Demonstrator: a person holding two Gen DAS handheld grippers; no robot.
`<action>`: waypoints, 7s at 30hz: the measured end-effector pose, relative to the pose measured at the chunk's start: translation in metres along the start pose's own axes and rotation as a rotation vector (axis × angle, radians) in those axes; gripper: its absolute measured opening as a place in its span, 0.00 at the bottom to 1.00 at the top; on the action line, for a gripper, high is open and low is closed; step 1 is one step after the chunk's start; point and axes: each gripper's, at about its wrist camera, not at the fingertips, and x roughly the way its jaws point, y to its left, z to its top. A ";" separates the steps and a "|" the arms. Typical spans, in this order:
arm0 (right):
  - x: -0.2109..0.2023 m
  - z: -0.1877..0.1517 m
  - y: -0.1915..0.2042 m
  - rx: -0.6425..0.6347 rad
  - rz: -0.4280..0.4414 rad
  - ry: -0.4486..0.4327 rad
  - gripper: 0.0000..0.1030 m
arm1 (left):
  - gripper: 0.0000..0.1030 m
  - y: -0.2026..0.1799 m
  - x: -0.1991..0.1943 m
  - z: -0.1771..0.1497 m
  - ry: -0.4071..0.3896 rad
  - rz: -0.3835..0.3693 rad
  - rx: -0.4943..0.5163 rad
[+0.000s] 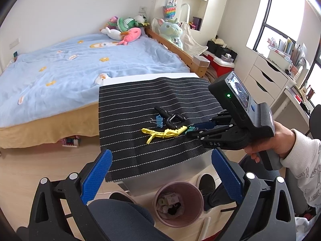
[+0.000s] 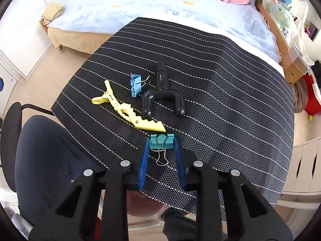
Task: Collect trash
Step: 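Reach the right tool to the teal binder clip and grasp it, then grasp the blue binder clip with the left tool while the right tool holds the teal clip, then carry both clips to the wastebasket and open the right tool over it, then open the left tool to drop the blue binder clip into the wastebasket, then reach the right tool toward the black clip on the mat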
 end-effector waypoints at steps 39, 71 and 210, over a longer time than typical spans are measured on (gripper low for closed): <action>-0.060 -0.032 -0.048 0.167 0.057 -0.146 0.25 | 0.93 0.025 0.155 0.087 0.352 0.018 -0.207; -0.054 -0.037 -0.055 0.188 0.068 -0.146 0.24 | 0.11 0.027 0.183 0.072 0.444 0.006 -0.245; -0.146 -0.096 -0.014 0.156 0.071 -0.288 0.95 | 0.93 -0.049 0.003 -0.014 -0.007 -0.006 0.110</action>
